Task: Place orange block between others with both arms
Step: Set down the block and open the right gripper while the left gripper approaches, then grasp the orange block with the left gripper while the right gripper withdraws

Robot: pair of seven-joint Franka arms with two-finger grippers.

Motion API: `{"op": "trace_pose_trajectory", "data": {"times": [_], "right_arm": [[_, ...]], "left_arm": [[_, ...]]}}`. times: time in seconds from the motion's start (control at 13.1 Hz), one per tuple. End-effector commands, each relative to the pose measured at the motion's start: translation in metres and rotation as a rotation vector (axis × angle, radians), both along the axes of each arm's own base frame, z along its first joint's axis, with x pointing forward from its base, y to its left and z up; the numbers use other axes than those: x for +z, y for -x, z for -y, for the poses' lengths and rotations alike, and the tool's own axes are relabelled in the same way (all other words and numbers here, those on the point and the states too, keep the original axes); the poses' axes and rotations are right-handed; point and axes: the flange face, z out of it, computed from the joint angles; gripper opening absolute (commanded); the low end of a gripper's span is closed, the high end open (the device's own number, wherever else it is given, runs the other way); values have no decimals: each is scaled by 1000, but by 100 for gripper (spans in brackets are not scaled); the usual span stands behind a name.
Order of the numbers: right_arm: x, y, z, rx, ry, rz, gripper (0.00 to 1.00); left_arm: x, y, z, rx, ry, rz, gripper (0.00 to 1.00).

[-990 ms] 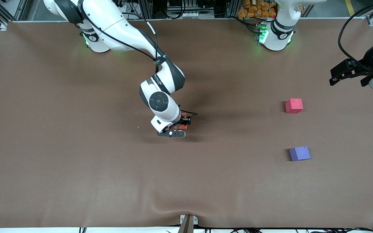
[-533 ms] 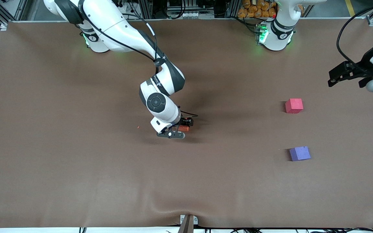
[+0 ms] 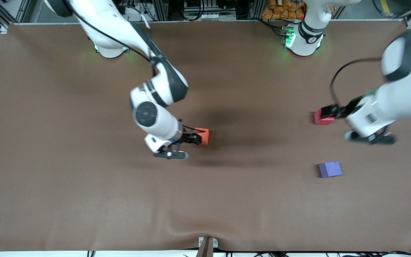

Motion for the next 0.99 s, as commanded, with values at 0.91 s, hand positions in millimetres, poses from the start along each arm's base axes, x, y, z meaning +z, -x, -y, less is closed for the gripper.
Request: {"op": "trace_pose_trajectory", "data": {"times": [0.91], "right_arm": [[262,21,345,26,146,25,100]], "left_arm": [[-237,114,406,20,-22,276,100]]}}
